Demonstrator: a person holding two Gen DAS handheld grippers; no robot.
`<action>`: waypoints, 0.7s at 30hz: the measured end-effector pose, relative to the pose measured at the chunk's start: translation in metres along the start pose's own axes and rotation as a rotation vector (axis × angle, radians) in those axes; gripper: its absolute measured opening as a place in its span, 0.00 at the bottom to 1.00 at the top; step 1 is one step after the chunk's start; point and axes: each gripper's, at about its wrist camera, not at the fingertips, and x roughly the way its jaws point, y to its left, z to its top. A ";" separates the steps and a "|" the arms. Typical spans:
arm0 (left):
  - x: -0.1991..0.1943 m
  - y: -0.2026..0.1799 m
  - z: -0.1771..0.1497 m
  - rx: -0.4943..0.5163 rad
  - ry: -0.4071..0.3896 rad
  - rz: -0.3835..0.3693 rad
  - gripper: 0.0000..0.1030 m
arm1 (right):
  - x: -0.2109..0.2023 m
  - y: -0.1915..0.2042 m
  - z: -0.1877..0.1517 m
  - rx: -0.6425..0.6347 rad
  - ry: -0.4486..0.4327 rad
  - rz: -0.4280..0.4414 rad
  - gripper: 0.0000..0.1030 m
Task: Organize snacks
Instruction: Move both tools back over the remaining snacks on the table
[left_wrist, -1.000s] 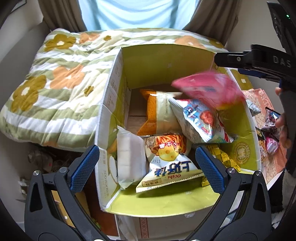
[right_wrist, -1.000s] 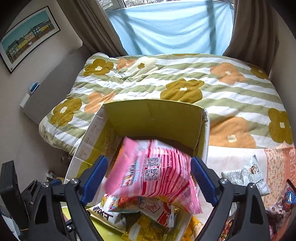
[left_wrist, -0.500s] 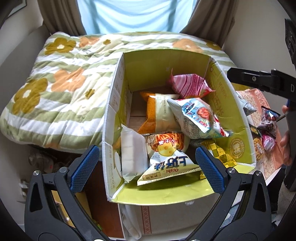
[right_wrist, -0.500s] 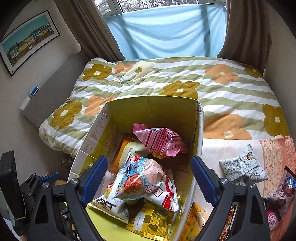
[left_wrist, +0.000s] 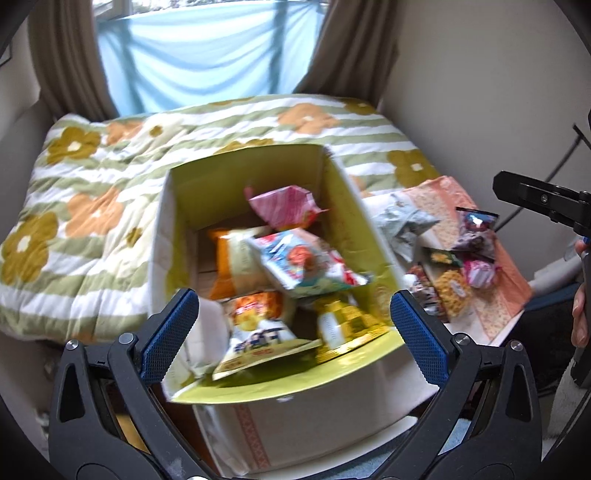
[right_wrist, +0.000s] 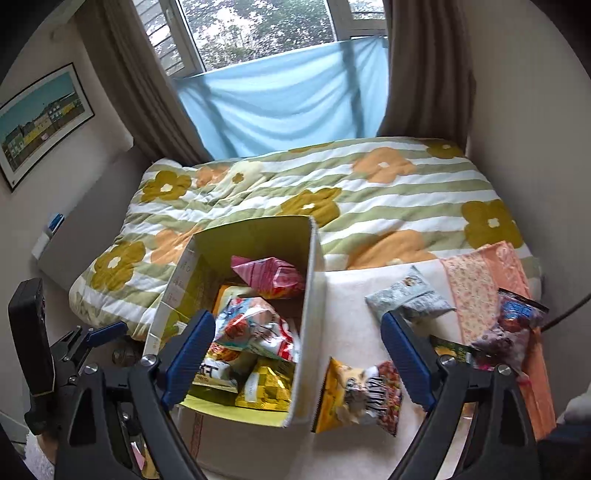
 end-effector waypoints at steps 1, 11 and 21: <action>0.000 -0.009 0.000 0.012 -0.004 -0.014 1.00 | -0.008 -0.008 -0.002 0.005 -0.006 -0.027 0.87; 0.017 -0.107 0.001 0.105 0.026 -0.086 1.00 | -0.061 -0.100 -0.018 0.091 -0.043 -0.144 0.87; 0.078 -0.233 -0.004 0.053 0.119 -0.070 1.00 | -0.053 -0.198 -0.035 0.014 0.039 -0.129 0.87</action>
